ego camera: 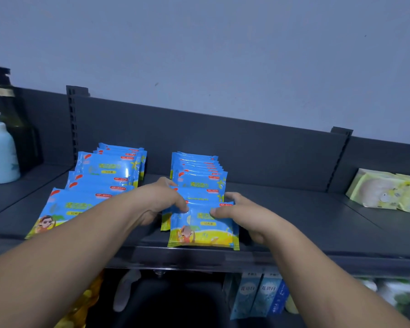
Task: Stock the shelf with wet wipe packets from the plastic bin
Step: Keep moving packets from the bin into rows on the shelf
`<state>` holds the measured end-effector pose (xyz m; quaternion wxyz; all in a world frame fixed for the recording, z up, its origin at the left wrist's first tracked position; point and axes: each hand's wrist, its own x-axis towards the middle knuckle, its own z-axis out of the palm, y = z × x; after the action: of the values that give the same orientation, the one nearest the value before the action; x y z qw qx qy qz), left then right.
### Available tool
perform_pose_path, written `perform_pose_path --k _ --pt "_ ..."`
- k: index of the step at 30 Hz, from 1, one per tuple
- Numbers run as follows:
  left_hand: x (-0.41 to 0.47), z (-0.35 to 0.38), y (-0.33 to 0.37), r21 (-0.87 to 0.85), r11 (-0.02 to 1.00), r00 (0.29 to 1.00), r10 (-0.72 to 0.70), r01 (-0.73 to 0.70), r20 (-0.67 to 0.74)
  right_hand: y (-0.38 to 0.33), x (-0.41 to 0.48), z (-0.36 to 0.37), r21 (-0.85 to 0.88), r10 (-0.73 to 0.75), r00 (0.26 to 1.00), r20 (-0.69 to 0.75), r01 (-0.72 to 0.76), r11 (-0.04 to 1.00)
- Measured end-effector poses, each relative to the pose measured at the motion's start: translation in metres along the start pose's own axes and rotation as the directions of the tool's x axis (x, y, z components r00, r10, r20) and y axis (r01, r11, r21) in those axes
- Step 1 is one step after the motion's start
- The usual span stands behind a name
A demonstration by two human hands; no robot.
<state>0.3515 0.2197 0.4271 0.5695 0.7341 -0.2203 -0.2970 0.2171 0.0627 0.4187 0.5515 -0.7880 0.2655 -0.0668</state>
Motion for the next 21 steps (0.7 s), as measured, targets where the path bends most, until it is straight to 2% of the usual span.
perform_pose_path --k 3,7,13,17,21 --pt "0.000 0.002 -0.001 -0.025 0.999 1.000 0.020 -0.020 -0.014 0.002 0.001 0.001 0.055 -0.018 1.000 -0.007 0.018 0.998" --pt "-0.002 0.005 0.001 0.025 0.995 0.994 0.098 -0.097 -0.052 0.003 0.000 0.000 0.217 -0.114 0.991 -0.065 0.125 0.968" --pt "-0.002 0.008 0.008 0.182 0.958 0.968 0.240 -0.222 -0.079 -0.005 0.001 0.003 0.160 -0.217 0.962 -0.163 0.243 0.957" --pt "0.003 0.004 0.003 0.209 0.966 0.985 0.165 -0.153 -0.041 0.000 0.005 0.001 0.143 -0.226 0.967 -0.116 0.241 0.960" --pt "0.001 0.005 0.001 0.151 0.982 0.993 0.116 -0.117 0.021 0.005 0.005 -0.001 0.142 -0.208 0.976 -0.060 0.214 0.966"
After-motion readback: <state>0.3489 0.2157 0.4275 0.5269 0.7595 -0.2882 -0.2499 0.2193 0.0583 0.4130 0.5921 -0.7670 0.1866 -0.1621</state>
